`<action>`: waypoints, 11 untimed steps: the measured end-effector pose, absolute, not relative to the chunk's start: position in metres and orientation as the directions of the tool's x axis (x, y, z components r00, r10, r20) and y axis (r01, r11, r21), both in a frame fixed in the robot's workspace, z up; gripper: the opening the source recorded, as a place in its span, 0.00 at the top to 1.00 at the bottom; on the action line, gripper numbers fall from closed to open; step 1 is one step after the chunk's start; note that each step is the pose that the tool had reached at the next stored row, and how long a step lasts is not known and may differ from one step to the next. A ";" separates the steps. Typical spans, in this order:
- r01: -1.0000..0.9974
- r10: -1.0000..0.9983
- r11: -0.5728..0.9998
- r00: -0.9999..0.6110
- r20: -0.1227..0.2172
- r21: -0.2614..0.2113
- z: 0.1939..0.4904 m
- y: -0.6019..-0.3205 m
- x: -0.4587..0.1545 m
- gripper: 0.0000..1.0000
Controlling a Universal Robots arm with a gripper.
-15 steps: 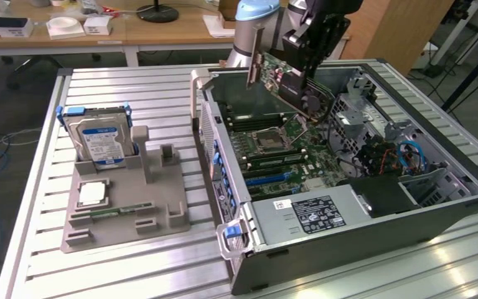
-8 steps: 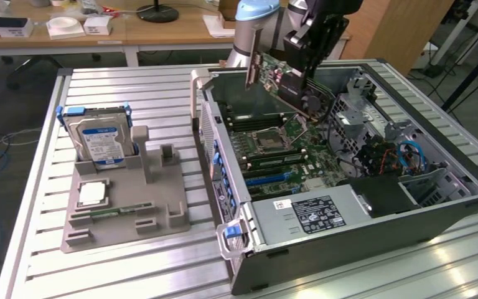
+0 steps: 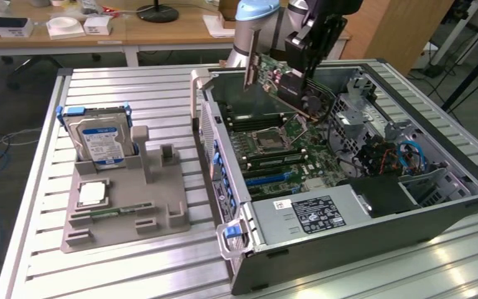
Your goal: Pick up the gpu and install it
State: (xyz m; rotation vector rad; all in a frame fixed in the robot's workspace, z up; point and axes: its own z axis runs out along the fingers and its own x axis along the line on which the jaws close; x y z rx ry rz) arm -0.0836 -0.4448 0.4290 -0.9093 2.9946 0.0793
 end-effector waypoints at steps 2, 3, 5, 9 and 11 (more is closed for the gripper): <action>-0.565 -0.564 0.824 -0.825 -0.025 0.045 0.429 -0.445 -0.084 0.74; -0.569 -0.569 0.821 -0.822 -0.025 0.045 0.429 -0.445 -0.084 0.74; -0.578 -0.577 0.815 -0.816 -0.025 0.045 0.429 -0.445 -0.084 0.74; -0.594 -0.594 0.803 -0.804 -0.025 0.045 0.428 -0.445 -0.084 0.74; -0.603 -0.603 0.796 -0.797 -0.025 0.045 0.428 -0.445 -0.084 0.74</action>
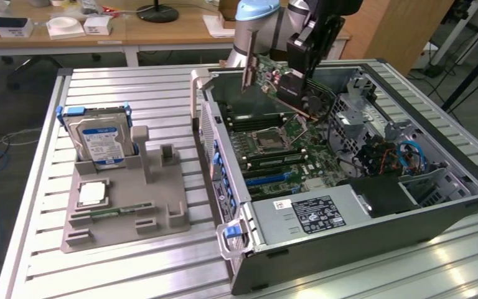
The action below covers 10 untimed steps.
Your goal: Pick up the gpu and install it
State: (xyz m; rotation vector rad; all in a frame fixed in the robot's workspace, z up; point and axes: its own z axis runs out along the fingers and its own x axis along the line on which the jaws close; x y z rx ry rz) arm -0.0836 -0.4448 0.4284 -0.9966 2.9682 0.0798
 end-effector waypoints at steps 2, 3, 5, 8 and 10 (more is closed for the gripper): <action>-0.612 -0.612 0.789 -0.791 -0.025 0.045 0.428 -0.445 -0.084 0.74; -0.617 -0.617 0.786 -0.787 -0.025 0.045 0.428 -0.445 -0.084 0.74; -0.626 -0.626 0.778 -0.779 -0.025 0.045 0.428 -0.445 -0.084 0.74; -0.642 -0.642 0.765 -0.766 -0.025 0.045 0.428 -0.445 -0.084 0.74; -0.653 -0.652 0.756 -0.758 -0.025 0.045 0.428 -0.445 -0.084 0.74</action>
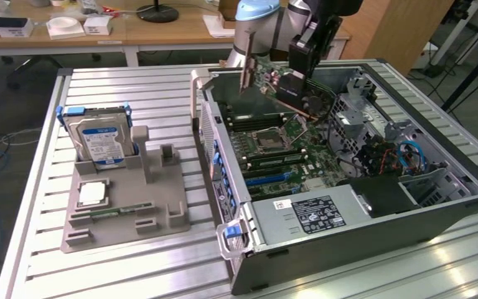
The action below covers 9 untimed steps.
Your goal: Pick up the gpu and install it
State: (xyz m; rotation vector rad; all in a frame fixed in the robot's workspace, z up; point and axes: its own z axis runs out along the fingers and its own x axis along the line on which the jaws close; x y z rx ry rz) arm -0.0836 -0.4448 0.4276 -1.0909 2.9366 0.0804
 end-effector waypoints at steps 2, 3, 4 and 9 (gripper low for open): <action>-0.663 -0.663 0.747 -0.748 -0.025 0.045 0.427 -0.445 -0.084 0.74; -0.669 -0.668 0.742 -0.743 -0.025 0.045 0.427 -0.445 -0.084 0.74; -0.674 -0.674 0.737 -0.738 -0.025 0.045 0.427 -0.445 -0.084 0.74; -0.701 -0.700 0.712 -0.713 -0.025 0.045 0.427 -0.445 -0.084 0.74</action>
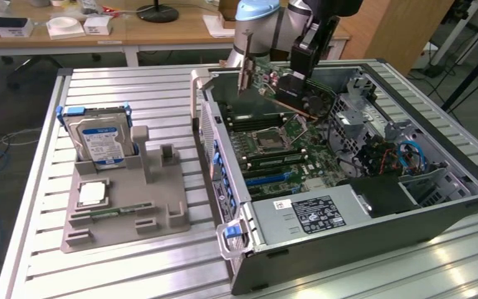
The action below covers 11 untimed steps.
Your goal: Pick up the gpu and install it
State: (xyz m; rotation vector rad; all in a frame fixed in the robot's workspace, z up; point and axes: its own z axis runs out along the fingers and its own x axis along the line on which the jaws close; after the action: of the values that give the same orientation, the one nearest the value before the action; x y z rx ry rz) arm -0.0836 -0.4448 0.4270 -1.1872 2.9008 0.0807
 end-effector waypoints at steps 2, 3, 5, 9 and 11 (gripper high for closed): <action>-0.712 -0.711 0.701 -0.702 -0.025 0.045 0.427 -0.445 -0.084 0.74; -0.717 -0.717 0.695 -0.696 -0.025 0.045 0.427 -0.445 -0.084 0.74; -0.728 -0.728 0.684 -0.685 -0.025 0.045 0.427 -0.445 -0.084 0.74; -0.748 -0.748 0.662 -0.664 -0.025 0.045 0.426 -0.445 -0.084 0.74; -0.758 -0.758 0.651 -0.652 -0.025 0.045 0.426 -0.445 -0.084 0.74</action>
State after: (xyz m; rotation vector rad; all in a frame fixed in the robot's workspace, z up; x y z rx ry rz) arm -0.0836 -0.4448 0.4262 -1.3087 2.8505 0.0811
